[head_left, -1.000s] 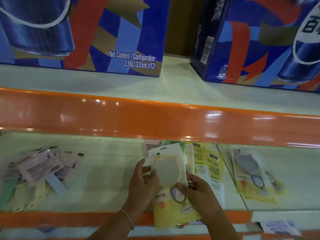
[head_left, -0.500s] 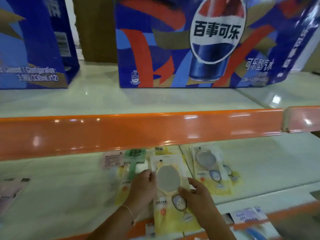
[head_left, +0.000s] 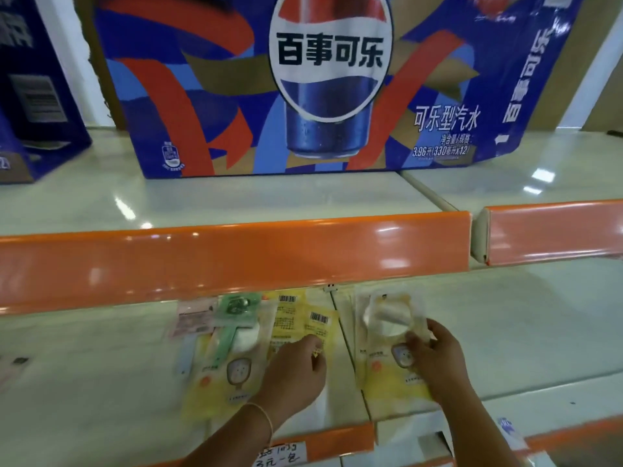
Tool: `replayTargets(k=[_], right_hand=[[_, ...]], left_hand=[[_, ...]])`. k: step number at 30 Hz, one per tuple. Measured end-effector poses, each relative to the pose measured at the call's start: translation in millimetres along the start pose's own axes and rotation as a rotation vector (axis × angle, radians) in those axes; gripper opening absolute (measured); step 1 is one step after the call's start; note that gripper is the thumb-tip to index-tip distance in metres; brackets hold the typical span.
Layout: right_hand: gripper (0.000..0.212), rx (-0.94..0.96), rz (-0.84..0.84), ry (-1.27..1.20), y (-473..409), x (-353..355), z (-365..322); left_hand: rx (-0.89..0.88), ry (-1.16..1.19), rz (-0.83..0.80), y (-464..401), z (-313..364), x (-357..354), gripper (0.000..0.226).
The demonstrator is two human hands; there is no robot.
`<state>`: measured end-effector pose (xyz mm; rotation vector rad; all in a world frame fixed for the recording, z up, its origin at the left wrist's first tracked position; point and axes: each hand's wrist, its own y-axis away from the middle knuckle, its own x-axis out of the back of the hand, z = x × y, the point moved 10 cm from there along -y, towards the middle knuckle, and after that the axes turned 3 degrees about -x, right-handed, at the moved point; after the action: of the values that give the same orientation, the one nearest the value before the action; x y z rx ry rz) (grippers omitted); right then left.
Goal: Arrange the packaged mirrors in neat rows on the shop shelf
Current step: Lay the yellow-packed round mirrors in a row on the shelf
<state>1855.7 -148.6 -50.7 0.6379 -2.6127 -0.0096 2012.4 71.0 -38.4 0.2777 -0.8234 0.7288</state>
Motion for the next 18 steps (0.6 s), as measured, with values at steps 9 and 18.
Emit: replayTargets(k=[9,18], right_hand=[[0.047,0.216,0.280,0.480,1,-12,-27],[0.037,0.409,-0.057,0.296,73,-126,-70]], left_hand=[[0.034,-0.024,0.106,1,-21,20,0.032],[0.169,-0.322,0.302,25,-88,81,0.040]])
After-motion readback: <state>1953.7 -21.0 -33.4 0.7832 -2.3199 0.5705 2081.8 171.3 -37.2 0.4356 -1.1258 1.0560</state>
